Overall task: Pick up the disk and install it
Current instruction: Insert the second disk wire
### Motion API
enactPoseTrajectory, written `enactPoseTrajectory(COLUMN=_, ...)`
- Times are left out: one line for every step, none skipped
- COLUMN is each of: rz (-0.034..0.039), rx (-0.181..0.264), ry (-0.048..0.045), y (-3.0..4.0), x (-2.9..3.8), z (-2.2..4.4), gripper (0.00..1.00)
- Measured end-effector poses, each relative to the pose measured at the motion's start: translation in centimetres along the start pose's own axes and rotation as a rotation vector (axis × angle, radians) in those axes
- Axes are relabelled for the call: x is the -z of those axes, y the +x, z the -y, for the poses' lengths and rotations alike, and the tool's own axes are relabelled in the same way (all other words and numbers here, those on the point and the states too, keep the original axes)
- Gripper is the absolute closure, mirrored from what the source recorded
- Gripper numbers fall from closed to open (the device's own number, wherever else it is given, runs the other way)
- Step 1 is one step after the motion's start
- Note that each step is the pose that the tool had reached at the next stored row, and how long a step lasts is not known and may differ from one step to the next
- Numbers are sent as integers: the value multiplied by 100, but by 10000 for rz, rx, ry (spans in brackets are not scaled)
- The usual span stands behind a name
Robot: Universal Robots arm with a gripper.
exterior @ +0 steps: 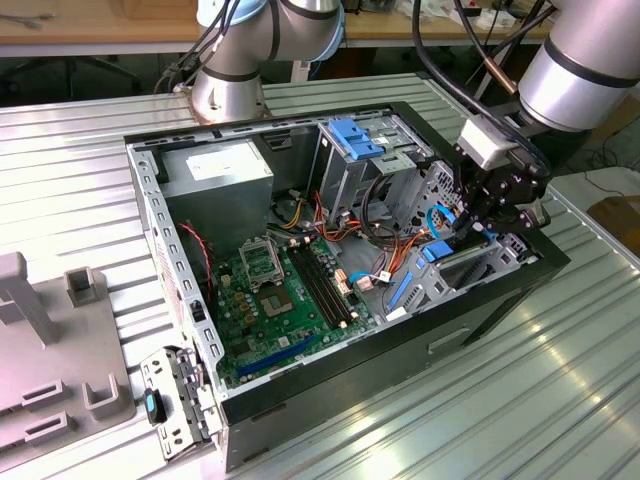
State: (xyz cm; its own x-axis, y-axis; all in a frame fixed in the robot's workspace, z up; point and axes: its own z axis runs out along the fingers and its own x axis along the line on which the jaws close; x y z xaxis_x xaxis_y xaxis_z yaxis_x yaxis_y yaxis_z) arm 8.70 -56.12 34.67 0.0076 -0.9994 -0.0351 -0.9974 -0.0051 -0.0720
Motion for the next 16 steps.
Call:
enactPoseTrajectory(rz=1, rx=0, ry=0, y=0, x=0, z=0, gripper=84)
enactPoseTrajectory(rz=4, rx=0, ry=0, y=0, x=0, z=0, gripper=84)
enactPoseTrajectory(rz=8, rx=-1, ry=0, y=3, x=0, z=0, gripper=84)
enactPoseTrajectory(rz=12, rx=-1, ry=0, y=6, x=0, z=-1, gripper=84)
enactPoseTrajectory(rz=15, rx=-2, ry=0, y=7, x=-1, z=-1, gripper=84)
enactPoseTrajectory(rz=19, rx=-2, ry=0, y=9, x=-2, z=0, gripper=84)
enactPoseTrajectory(rz=24, rx=-2, ry=0, y=10, x=-4, z=0, gripper=84)
enactPoseTrajectory(rz=31, rx=-2, ry=0, y=10, x=-8, z=0, gripper=84)
enactPoseTrajectory(rz=45, rx=-4, ry=0, y=11, x=-14, z=-1, gripper=84)
enactPoseTrajectory(rz=63, rx=-5, ry=-1, y=11, x=-25, z=-2, gripper=84)
enactPoseTrajectory(rz=78, rx=-7, ry=-1, y=11, x=-34, z=-3, gripper=84)
enactPoseTrajectory(rz=85, rx=-7, ry=-1, y=11, x=-38, z=-3, gripper=84)
enactPoseTrajectory(rz=108, rx=-8, ry=1, y=12, x=-44, z=-3, gripper=84)
enactPoseTrajectory(rz=111, rx=-8, ry=-1, y=11, x=-43, z=-3, gripper=84)
enactPoseTrajectory(rz=120, rx=-9, ry=-1, y=11, x=-30, z=-2, gripper=84)
enactPoseTrajectory(rz=125, rx=-9, ry=-1, y=10, x=-7, z=0, gripper=84)
